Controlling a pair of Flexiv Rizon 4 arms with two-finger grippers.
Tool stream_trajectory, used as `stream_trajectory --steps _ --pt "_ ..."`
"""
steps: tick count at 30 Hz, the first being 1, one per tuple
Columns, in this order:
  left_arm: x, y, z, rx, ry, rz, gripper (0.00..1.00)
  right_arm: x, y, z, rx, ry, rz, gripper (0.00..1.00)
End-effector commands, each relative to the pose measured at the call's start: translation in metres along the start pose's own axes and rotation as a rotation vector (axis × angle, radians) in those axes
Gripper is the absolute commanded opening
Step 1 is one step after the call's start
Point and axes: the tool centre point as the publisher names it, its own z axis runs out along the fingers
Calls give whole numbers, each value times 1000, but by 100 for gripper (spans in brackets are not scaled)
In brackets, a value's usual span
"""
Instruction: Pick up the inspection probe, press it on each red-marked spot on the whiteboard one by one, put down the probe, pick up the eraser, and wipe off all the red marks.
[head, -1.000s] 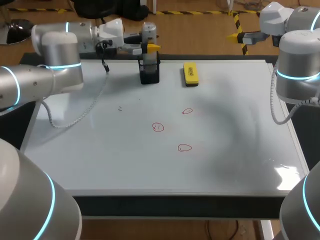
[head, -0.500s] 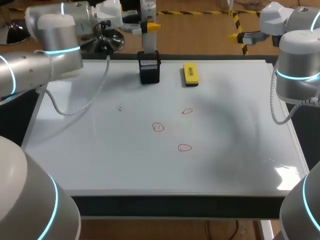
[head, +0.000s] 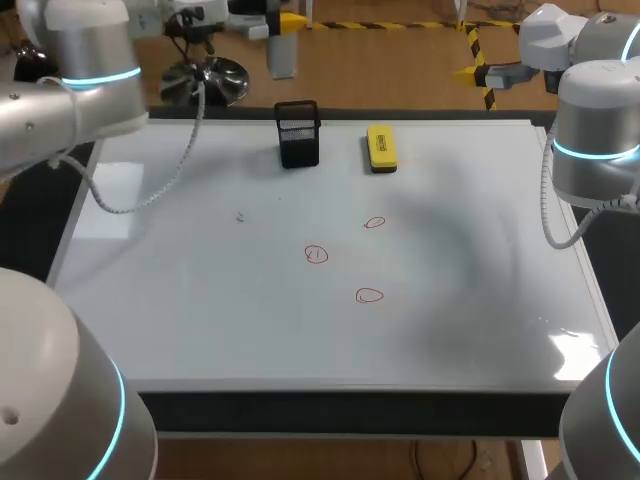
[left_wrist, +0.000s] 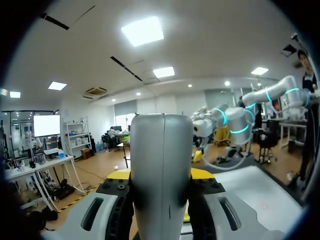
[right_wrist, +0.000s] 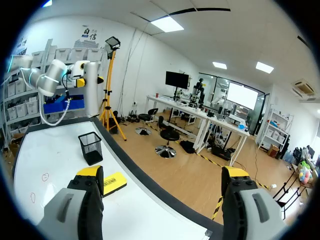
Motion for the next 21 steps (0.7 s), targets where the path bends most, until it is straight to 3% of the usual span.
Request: stream_trajectory --steps 1,10,21 --pt "15 -19 -24 -36 -46 9 0 0 0 0 0 0 0 100" --pt "32 -31 -66 -55 -112 11 0 0 0 0 0 0 0 100" --pt "65 -17 -108 -67 -177 -41 0 0 0 0 0 0 0 100"
